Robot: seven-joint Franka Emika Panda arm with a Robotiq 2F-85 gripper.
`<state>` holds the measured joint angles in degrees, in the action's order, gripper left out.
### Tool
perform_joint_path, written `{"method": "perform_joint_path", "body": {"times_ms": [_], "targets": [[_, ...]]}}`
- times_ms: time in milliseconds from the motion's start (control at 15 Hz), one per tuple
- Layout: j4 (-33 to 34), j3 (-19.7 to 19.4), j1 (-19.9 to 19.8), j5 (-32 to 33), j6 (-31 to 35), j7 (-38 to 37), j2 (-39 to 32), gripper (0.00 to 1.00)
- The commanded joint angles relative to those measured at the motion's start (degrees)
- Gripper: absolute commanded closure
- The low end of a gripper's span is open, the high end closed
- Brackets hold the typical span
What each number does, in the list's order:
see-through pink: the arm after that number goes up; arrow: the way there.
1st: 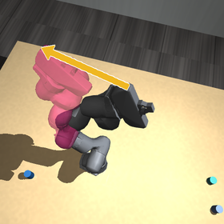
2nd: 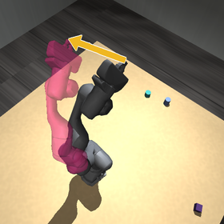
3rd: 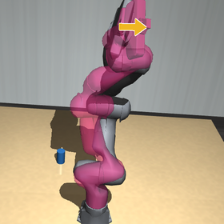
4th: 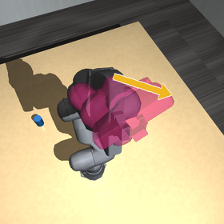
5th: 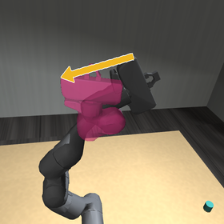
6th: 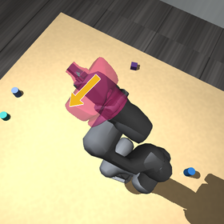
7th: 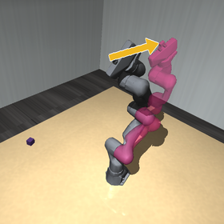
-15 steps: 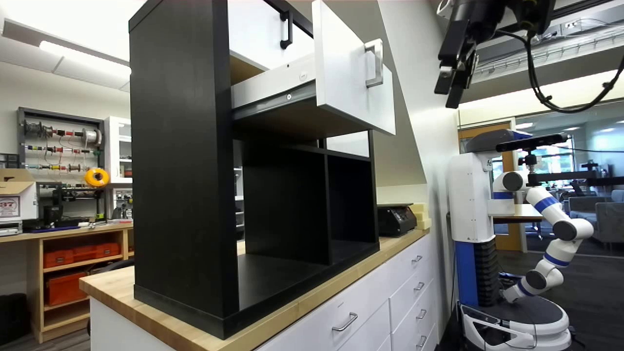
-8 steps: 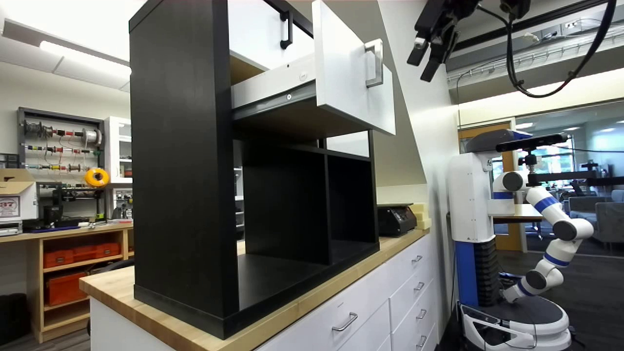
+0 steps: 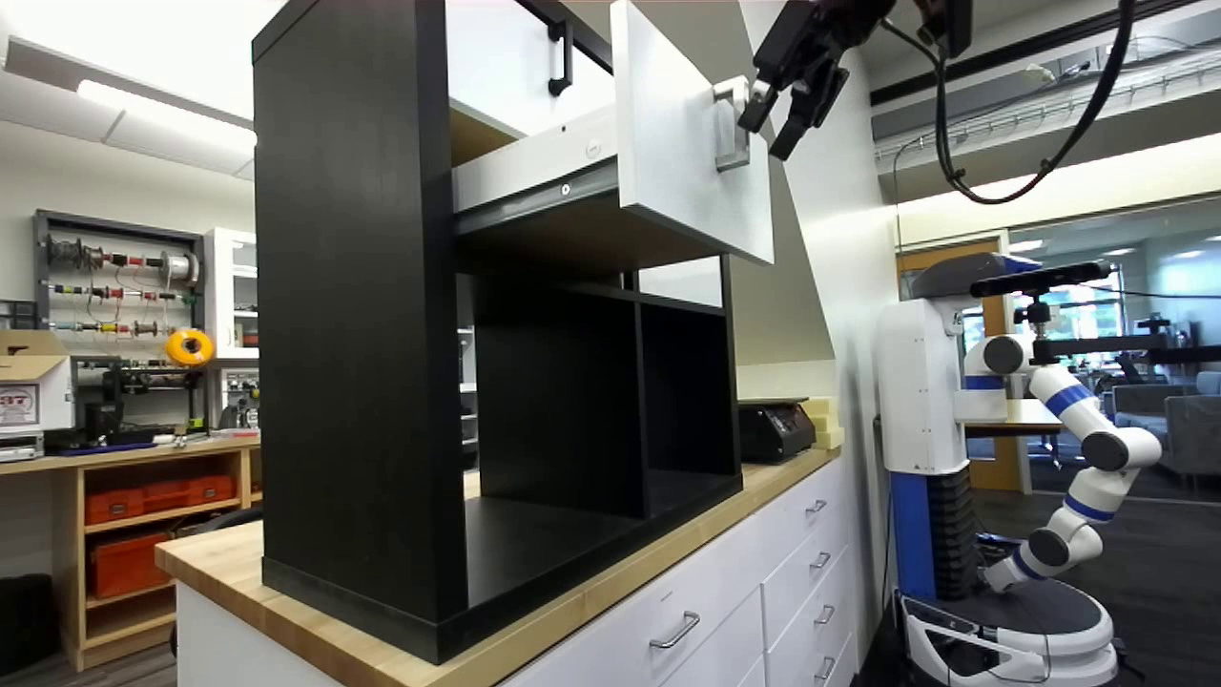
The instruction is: Close the left bottom drawer
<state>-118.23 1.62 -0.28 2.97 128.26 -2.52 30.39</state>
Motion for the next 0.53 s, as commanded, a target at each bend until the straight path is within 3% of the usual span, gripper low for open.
{"method": "perform_joint_path", "body": {"times_ms": [0,67,133,467], "targets": [[2.01,-0.66,-0.27,0.36,4.15,1.11,-4.15,0.0],[2.09,-0.65,-0.34,0.42,4.49,0.95,-4.78,0.25],[2.19,-0.55,-0.52,0.67,4.64,0.61,-5.32,0.26],[2.0,0.02,-0.71,1.22,2.39,-0.35,-3.88,0.59]]}}
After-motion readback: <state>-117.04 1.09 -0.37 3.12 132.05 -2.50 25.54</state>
